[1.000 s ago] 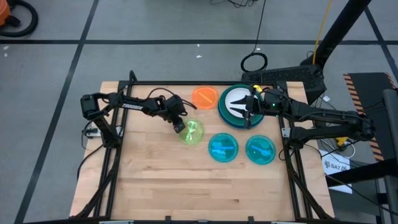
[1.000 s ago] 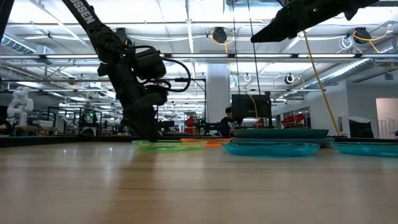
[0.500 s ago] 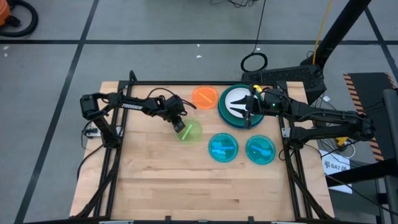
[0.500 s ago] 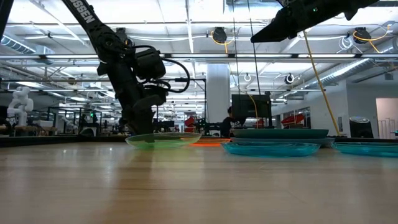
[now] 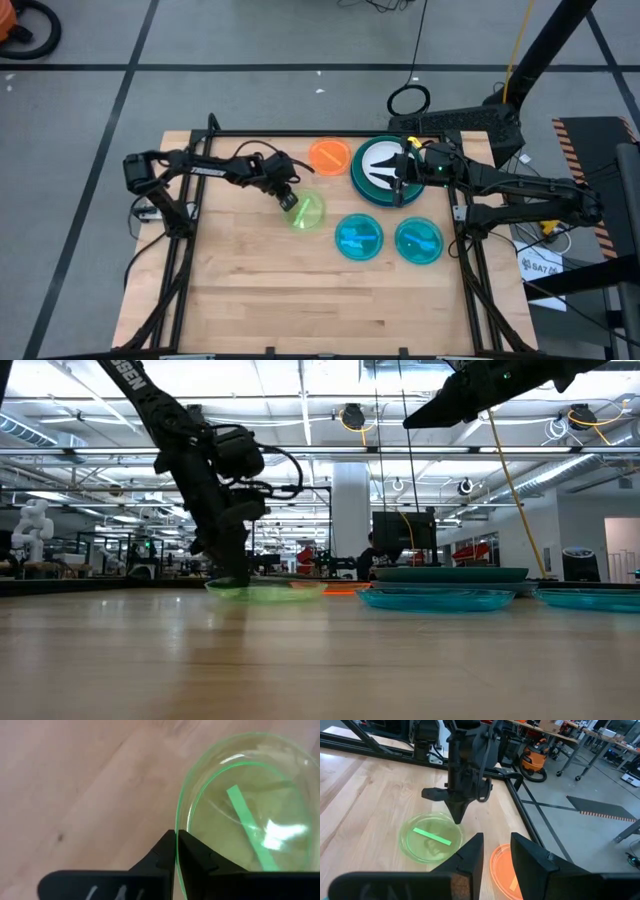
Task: Stack plastic plates
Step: Stack the light green plate on top of the white plate
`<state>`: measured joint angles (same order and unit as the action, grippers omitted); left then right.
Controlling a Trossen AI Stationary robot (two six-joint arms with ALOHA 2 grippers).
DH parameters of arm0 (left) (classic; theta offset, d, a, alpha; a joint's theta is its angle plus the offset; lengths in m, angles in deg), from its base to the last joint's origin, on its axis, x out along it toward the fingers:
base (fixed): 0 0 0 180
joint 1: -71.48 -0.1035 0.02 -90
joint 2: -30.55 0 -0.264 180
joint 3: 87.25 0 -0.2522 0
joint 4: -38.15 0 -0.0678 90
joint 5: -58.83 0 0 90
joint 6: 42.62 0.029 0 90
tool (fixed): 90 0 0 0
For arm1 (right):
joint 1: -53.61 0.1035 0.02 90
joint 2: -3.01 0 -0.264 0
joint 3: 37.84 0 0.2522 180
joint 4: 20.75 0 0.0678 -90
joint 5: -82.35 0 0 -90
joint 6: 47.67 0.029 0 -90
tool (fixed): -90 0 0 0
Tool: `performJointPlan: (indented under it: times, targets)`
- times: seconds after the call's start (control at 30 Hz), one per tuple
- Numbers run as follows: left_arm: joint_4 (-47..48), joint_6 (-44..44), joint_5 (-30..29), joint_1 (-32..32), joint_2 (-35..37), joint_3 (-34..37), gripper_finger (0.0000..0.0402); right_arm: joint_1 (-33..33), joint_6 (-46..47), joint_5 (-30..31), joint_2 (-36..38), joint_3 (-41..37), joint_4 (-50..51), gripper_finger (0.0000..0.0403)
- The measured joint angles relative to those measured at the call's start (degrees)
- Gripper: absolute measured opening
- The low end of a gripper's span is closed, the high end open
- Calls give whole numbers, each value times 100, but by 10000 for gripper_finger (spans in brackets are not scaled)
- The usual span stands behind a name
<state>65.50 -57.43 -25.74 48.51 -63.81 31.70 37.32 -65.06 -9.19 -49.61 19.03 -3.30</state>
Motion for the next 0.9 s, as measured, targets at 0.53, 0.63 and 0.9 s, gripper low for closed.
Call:
performJointPlan:
  times: [0.53,0.63,0.9]
  targets:
    - [53,141,-165,252,602,-3,6,-37,2060,749,-375,2,-185,90]
    - [30,202,-182,295,602,-3,6,-95,2577,493,-681,41,-248,92]
    - [-32,335,-259,402,683,-106,6,-186,3407,-359,-1692,341,-253,136]
